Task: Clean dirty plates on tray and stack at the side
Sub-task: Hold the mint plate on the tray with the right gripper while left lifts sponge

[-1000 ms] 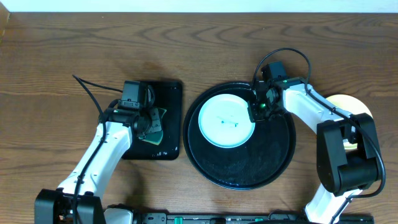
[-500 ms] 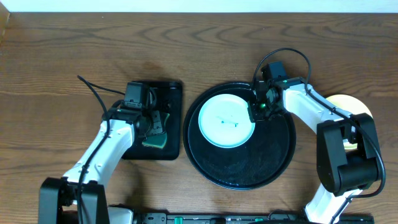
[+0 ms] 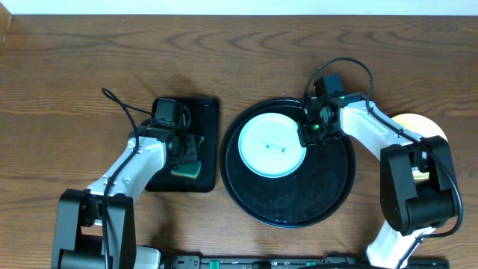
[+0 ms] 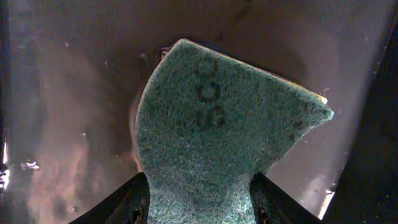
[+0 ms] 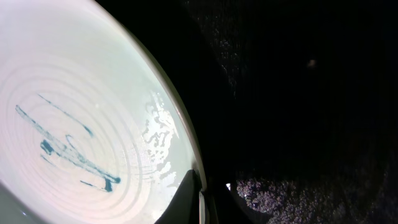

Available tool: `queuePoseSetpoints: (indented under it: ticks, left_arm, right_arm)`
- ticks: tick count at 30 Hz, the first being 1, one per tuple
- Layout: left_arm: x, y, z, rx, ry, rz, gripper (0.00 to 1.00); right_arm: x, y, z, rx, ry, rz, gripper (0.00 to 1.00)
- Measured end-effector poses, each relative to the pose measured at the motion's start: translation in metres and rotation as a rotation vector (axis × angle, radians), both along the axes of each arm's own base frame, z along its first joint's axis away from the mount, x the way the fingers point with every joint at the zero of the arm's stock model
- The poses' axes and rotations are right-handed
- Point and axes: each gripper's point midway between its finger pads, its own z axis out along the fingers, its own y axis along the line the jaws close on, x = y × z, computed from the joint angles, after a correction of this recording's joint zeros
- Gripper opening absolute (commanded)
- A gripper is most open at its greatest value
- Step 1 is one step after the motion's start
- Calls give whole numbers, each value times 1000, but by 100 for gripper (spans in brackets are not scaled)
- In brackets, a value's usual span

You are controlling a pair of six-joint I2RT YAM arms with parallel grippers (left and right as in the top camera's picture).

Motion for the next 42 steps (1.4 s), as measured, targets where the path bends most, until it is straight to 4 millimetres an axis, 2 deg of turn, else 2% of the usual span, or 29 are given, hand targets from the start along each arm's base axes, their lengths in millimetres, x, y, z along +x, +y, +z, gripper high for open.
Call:
queuePoseSetpoints:
  ticks: [7,12,25,33,42]
  left_arm:
    - [-6,0,2,2,27,0,50]
    - [-4,0,9,-2,6,0,51]
    - [-4,0,12,-3,-3,-1,51]
    - [-3,-11,15,7,-27,-94,51]
    - [3,-12,17,9,-57,-115,51]
  right_arm:
    - [0,0,0,0,0,0,4]
    - [0,0,0,0,0,0,4]
    - [0,0,0,0,1,0,5]
    - [0,0,0,0,1,0,5]
    - [-1,0,0,1,3,1,5]
